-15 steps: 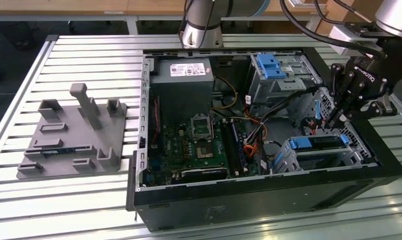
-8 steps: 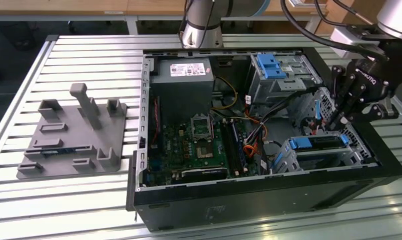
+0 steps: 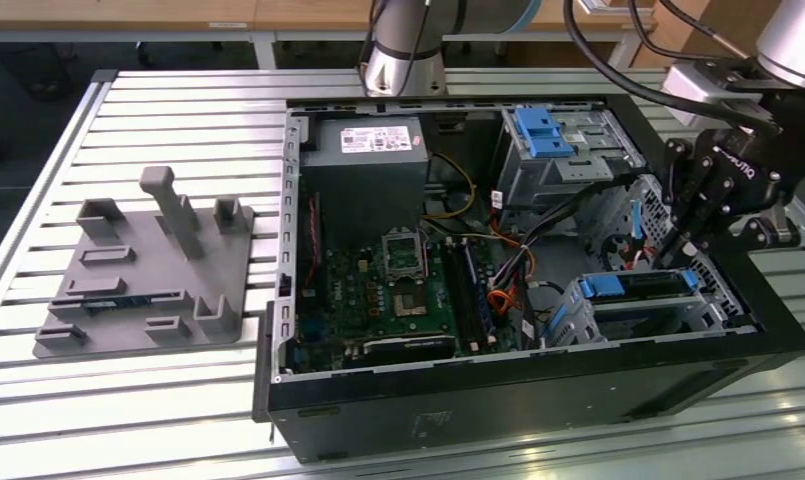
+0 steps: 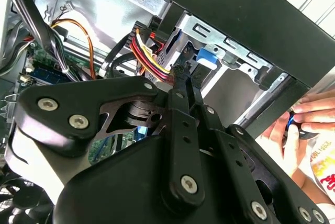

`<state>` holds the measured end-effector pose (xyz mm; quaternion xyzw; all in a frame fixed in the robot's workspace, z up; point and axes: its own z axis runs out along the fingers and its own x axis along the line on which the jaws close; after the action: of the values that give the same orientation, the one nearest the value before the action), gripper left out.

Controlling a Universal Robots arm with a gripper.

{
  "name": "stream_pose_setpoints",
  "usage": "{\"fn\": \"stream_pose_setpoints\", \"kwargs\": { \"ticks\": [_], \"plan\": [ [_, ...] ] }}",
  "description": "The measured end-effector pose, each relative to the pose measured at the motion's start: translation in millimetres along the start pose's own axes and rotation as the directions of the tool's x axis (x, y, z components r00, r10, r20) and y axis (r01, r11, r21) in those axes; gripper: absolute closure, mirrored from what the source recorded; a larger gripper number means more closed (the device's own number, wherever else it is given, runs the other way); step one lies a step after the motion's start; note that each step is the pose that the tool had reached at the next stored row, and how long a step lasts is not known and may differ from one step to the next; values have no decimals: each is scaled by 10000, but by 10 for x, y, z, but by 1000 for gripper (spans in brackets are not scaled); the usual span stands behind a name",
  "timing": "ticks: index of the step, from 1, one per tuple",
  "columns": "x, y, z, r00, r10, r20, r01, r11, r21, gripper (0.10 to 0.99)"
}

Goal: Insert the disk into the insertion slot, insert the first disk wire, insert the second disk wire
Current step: 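Insert the first disk wire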

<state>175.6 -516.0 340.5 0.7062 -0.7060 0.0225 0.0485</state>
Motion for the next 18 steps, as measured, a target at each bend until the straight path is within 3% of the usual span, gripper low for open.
{"fn": "stream_pose_setpoints", "kwargs": {
  "ticks": [18],
  "plan": [
    [10, 4, 38, 9998, -200, -12, 200, 9998, 23, 918]
  ]
}}
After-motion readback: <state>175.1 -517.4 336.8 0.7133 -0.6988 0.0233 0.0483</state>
